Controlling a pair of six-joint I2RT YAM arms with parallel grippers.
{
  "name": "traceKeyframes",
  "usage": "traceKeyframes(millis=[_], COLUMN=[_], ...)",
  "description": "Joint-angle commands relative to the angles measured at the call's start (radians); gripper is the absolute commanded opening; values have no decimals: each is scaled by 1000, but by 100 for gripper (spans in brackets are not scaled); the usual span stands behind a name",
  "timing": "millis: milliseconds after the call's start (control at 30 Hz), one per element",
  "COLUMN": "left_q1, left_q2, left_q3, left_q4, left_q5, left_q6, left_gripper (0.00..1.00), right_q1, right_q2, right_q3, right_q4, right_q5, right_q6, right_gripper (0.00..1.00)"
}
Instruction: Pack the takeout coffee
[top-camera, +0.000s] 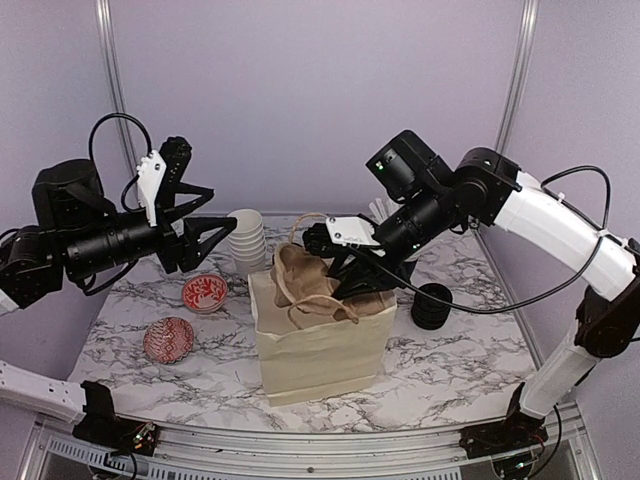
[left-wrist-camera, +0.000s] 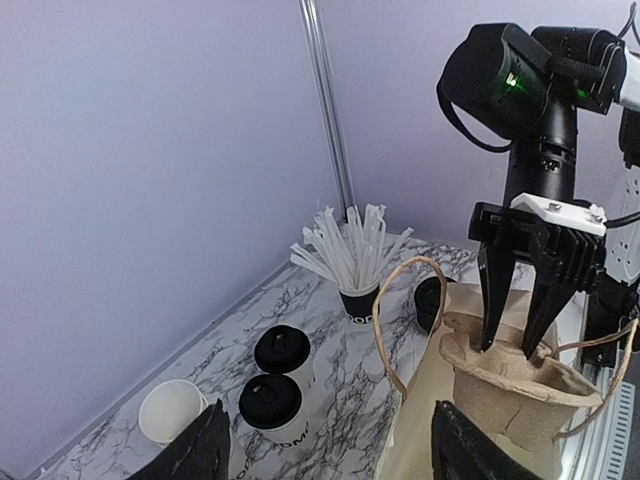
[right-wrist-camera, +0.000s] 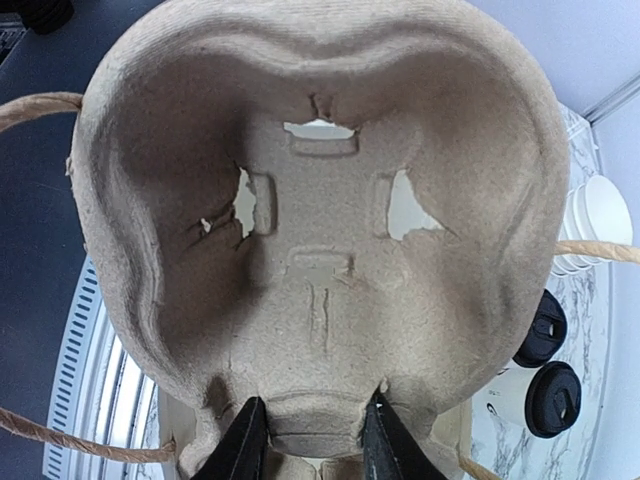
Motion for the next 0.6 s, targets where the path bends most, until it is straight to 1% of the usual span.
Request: traceKeyframes(millis=[0,167,300,567], left_q1=[72,132,173,210], left_q2=[75,60,50,34], left_q3=[48,18,-16,-68], left_q4=[-66,-27,-15,13], left_q5=[146,172,163,169], left_q6=[-53,-61,-72,-89], left_gripper=[69,69,69,69], right_q1=[4,10,20,40], right_q2=[14,33,47,95], right_q3=[-11,-39,-53,-52], right_q4=[-50,-72,-71,-78], right_q5=[-9,28,72,139], right_q6=[-27,-32,-29,-8], right_gripper=[32,32,32,31])
